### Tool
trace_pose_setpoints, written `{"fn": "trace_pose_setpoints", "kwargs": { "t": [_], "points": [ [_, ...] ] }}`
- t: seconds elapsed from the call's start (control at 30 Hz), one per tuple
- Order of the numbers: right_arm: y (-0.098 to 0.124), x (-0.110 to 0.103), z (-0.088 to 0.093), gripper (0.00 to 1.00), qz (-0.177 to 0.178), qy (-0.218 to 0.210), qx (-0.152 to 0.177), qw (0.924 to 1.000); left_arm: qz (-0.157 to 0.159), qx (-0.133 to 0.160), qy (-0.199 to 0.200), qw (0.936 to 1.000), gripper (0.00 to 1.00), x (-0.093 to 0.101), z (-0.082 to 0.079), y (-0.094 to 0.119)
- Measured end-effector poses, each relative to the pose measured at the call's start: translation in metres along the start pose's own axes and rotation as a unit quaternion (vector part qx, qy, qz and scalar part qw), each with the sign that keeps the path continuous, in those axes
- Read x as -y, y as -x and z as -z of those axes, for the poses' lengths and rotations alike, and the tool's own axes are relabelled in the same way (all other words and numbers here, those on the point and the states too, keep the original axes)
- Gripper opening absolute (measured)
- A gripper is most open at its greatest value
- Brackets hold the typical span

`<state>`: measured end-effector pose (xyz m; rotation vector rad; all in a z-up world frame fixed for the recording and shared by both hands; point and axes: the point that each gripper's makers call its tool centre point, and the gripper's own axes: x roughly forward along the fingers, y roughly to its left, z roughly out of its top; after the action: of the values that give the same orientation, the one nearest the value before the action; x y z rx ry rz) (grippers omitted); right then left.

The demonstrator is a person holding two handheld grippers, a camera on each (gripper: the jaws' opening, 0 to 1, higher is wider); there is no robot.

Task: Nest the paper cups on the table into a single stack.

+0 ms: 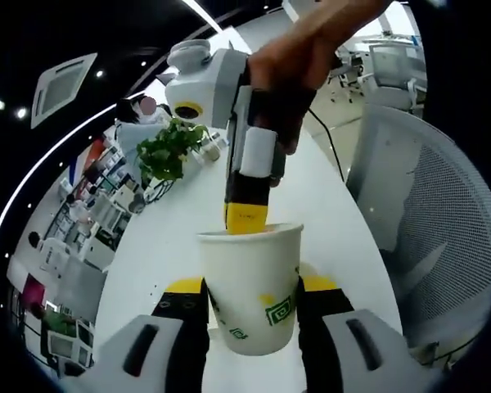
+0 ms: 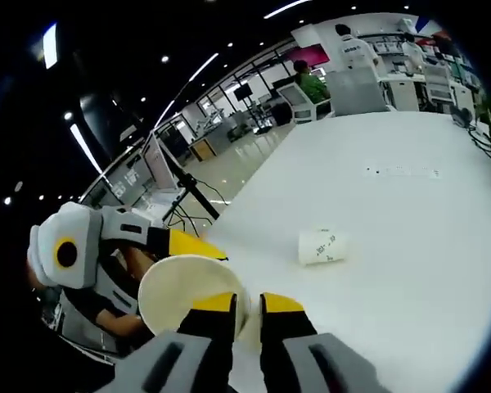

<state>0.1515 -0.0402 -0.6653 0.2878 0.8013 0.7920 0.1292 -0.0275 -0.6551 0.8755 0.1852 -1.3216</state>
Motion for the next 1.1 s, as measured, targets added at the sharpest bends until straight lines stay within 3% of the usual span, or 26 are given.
{"fn": "trace_pose_setpoints", "kwargs": {
  "t": [0.3,0.47,0.57,0.87,1.1],
  "points": [
    [-0.002,-0.002,0.002,0.00,-0.010,-0.023,0.003,0.9997,0.007,-0.010,0.016,0.9998,0.40,0.003,0.013,-0.003],
    [-0.002,0.004,0.004,0.00,-0.007,-0.024,-0.001,0.9997,0.018,-0.025,0.051,0.9982,0.39,0.009,0.025,-0.006],
    [0.005,-0.003,0.005,0.00,-0.005,-0.027,0.003,0.9996,0.016,-0.029,0.061,0.9976,0.40,0.009,0.032,-0.008],
    [0.013,0.019,0.003,0.00,0.013,-0.038,0.005,0.9992,0.016,-0.057,0.083,0.9948,0.44,0.013,0.055,-0.003],
    [0.019,0.034,0.014,0.00,0.038,-0.039,-0.016,0.9984,0.010,-0.089,0.103,0.9906,0.46,0.015,0.083,0.001]
  ]
}}
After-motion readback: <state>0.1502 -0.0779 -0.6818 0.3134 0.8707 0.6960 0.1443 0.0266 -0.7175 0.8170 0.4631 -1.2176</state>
